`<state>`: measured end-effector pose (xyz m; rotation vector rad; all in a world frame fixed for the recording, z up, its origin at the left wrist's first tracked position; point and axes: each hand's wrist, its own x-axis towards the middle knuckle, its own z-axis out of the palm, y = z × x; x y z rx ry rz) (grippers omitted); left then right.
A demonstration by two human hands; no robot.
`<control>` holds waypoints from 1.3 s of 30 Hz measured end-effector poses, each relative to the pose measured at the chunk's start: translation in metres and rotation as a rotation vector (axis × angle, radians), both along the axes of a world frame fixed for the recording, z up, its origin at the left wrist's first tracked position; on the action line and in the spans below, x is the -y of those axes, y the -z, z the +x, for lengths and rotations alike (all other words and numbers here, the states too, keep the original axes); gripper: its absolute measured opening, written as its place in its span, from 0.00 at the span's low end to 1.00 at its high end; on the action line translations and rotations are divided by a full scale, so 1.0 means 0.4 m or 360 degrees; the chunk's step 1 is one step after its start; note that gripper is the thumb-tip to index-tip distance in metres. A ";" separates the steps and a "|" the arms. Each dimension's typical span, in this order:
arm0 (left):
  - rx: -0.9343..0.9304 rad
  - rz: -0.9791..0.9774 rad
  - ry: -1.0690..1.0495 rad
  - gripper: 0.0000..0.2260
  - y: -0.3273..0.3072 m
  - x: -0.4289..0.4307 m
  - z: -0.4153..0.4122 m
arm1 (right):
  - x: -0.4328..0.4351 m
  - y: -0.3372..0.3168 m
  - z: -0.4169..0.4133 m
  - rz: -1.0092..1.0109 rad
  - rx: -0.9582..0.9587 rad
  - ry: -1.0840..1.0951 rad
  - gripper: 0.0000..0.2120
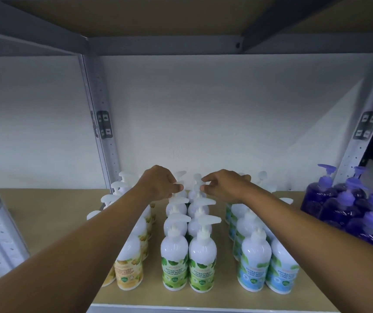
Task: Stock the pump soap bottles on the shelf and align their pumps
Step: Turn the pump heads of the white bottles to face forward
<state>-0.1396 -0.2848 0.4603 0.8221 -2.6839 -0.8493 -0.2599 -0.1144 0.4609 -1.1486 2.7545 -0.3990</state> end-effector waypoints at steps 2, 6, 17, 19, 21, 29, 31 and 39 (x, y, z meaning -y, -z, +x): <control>-0.0004 0.0029 0.0011 0.12 0.001 -0.001 -0.001 | 0.003 0.000 -0.002 -0.0015 -0.0005 -0.0004 0.21; 0.0049 0.0122 0.0072 0.10 -0.008 0.001 0.003 | 0.011 0.000 0.000 -0.0026 -0.0049 0.0012 0.20; 0.0075 0.0332 0.0143 0.11 -0.011 0.009 0.005 | 0.018 0.008 0.007 -0.0010 -0.0122 0.0035 0.18; 0.0076 0.0331 0.0143 0.11 -0.013 0.010 0.006 | 0.017 0.009 0.008 -0.0009 -0.0126 0.0024 0.18; 0.0084 0.0339 0.0140 0.11 -0.016 0.012 0.007 | 0.018 0.007 0.003 -0.0001 -0.0111 0.0017 0.19; -0.0224 0.0285 -0.0146 0.23 -0.012 0.047 -0.029 | 0.034 -0.005 -0.026 -0.0326 0.0048 0.0113 0.27; -0.0231 0.0287 -0.0155 0.24 -0.009 0.049 -0.045 | 0.044 -0.004 -0.031 -0.0366 0.0128 0.0124 0.26; -0.0162 0.0205 -0.0090 0.17 0.010 0.060 -0.108 | 0.078 0.000 -0.069 -0.0497 0.0427 0.0042 0.30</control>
